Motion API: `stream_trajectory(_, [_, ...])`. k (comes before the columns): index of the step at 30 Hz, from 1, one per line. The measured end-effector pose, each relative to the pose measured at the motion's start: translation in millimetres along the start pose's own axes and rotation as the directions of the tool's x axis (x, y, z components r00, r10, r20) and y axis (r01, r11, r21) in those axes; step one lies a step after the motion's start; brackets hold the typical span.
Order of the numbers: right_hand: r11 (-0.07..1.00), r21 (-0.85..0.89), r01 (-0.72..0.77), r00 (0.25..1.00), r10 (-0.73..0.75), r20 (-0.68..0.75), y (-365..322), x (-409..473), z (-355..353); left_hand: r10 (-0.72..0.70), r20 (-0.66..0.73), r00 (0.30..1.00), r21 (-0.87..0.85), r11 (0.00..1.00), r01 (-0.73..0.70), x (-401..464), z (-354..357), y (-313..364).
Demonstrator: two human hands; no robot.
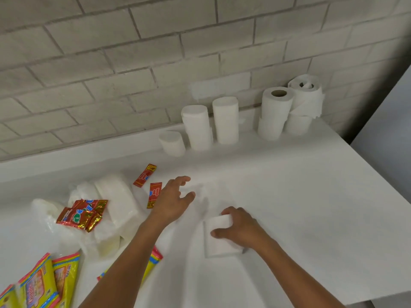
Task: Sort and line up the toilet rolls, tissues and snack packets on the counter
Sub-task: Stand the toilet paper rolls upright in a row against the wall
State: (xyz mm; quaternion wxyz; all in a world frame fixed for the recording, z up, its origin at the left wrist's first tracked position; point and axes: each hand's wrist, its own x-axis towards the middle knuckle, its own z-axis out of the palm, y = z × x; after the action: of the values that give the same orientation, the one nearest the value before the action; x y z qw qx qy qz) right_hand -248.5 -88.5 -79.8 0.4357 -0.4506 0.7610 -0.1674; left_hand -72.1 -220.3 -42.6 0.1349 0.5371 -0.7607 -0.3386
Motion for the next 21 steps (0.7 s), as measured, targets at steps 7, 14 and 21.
stream_trajectory(7, [0.922,0.376,0.088,0.996,-0.087,-0.02,12.0,-7.7,-4.0,0.044,0.005,0.999,-0.02,0.999,-0.044,-13.7,2.5,10.6])
stream_trajectory(14, [0.743,0.621,0.248,0.969,-0.191,-0.158,-7.4,-12.4,-35.7,0.117,0.091,0.989,-0.255,0.963,-0.091,-26.8,-9.7,26.5])
stream_trajectory(21, [0.599,0.704,0.381,0.923,-0.294,-0.249,-59.6,-2.1,-52.0,0.163,0.13,0.978,-0.356,0.928,-0.108,-22.3,-30.4,35.6])
